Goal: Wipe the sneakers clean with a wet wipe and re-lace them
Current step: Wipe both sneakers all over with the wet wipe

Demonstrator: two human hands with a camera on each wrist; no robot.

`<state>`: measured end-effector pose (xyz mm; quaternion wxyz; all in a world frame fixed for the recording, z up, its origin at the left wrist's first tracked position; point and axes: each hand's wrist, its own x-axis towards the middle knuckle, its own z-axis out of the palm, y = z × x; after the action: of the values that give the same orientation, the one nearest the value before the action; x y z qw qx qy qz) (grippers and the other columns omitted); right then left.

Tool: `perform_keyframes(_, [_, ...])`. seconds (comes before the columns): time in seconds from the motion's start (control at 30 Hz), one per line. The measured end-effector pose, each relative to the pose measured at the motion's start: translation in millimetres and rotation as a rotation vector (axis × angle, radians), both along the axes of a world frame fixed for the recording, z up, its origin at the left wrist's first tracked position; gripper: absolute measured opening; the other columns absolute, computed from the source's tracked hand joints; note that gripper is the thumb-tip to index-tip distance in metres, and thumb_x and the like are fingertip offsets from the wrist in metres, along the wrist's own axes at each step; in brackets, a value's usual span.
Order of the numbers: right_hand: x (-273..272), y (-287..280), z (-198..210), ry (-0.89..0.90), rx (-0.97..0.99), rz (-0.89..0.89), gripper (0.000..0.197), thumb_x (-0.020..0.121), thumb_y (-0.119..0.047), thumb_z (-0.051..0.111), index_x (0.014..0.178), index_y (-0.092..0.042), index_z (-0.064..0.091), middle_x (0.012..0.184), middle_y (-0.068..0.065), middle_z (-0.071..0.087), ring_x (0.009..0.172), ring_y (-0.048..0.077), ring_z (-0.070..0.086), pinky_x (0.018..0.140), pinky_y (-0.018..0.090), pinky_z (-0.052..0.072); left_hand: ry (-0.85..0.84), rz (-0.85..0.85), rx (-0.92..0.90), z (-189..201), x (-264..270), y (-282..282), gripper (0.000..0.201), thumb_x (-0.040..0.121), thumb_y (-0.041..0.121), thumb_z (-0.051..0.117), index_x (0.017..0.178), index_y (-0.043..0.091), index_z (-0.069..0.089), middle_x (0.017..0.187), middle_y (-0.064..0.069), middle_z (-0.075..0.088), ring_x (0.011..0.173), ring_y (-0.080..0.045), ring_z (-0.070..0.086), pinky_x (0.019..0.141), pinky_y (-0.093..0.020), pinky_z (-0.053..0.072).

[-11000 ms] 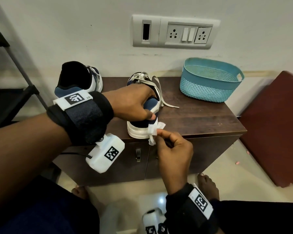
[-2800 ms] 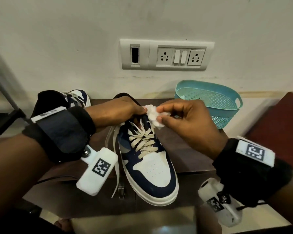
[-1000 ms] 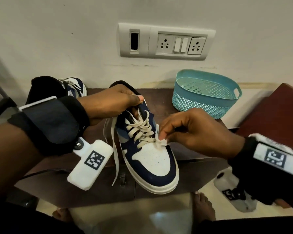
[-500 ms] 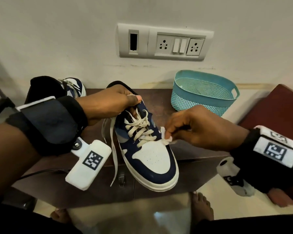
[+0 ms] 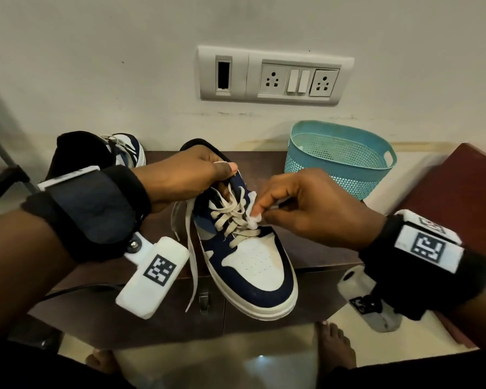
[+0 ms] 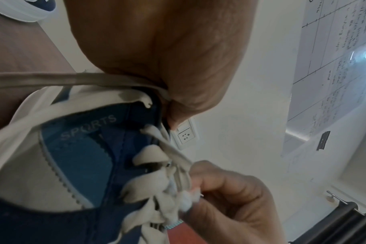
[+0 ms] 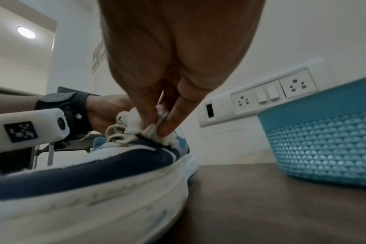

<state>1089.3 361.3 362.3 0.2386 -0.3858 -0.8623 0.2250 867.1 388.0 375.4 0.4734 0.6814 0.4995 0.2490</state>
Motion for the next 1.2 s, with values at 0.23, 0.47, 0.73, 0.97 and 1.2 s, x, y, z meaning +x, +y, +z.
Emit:
perform_keyframes(0.23, [-22.2, -4.1, -23.9, 0.260, 0.090, -0.221, 0.014, 0.089, -0.007, 0.074, 0.091, -0.020, 0.079, 0.092, -0.012, 0.072, 0.083, 0.003, 0.070, 0.076, 0.025, 0.059, 0.021, -0.002, 0.011, -1.8, -2.2, 1.6, 0.053, 0.106, 0.025, 0.050, 0.060, 0.022, 0.076, 0.072, -0.004, 0.074, 0.061, -0.010, 0.066, 0.057, -0.017, 0.052])
perform_keyframes(0.47, [1.2, -5.2, -3.0, -0.028, -0.117, -0.130, 0.022, 0.086, -0.006, 0.077, 0.085, -0.027, 0.079, 0.084, -0.018, 0.074, 0.081, -0.004, 0.070, 0.076, 0.013, 0.053, 0.025, -0.005, 0.008, -4.3, 0.5, 3.7, 0.052, 0.106, 0.027, 0.050, 0.062, 0.020, 0.076, 0.077, -0.007, 0.076, 0.067, -0.015, 0.069, 0.065, -0.024, 0.056])
perform_keyframes(0.73, [-8.2, -5.6, -14.9, 0.106, -0.006, -0.175, 0.016, 0.090, -0.007, 0.074, 0.091, -0.023, 0.080, 0.091, -0.015, 0.073, 0.085, -0.001, 0.069, 0.077, 0.013, 0.053, 0.023, -0.006, 0.012, -4.1, -1.6, 3.9, 0.053, 0.106, 0.027, 0.049, 0.061, 0.023, 0.077, 0.074, -0.005, 0.075, 0.063, -0.012, 0.067, 0.060, -0.019, 0.054])
perform_keyframes(0.97, [35.4, -11.0, 11.7, -0.140, -0.101, -0.109, 0.027, 0.085, -0.001, 0.076, 0.083, -0.027, 0.081, 0.085, -0.015, 0.076, 0.080, 0.000, 0.072, 0.077, 0.019, 0.057, 0.218, -0.108, 0.162, -3.1, -1.6, 8.5, 0.043, 0.105, 0.040, 0.050, 0.081, 0.014, 0.074, 0.085, -0.008, 0.077, 0.076, -0.019, 0.072, 0.074, -0.032, 0.056])
perform_keyframes(1.2, [28.4, -18.6, 23.0, 0.261, -0.013, -0.278, 0.023, 0.084, -0.002, 0.078, 0.081, -0.025, 0.079, 0.079, -0.022, 0.075, 0.076, -0.005, 0.070, 0.070, 0.008, 0.049, 0.504, -0.311, 0.349, 13.2, -30.2, 4.7, 0.023, 0.094, 0.048, 0.065, 0.101, 0.029, 0.074, 0.096, 0.008, 0.075, 0.093, -0.009, 0.069, 0.091, -0.043, 0.053])
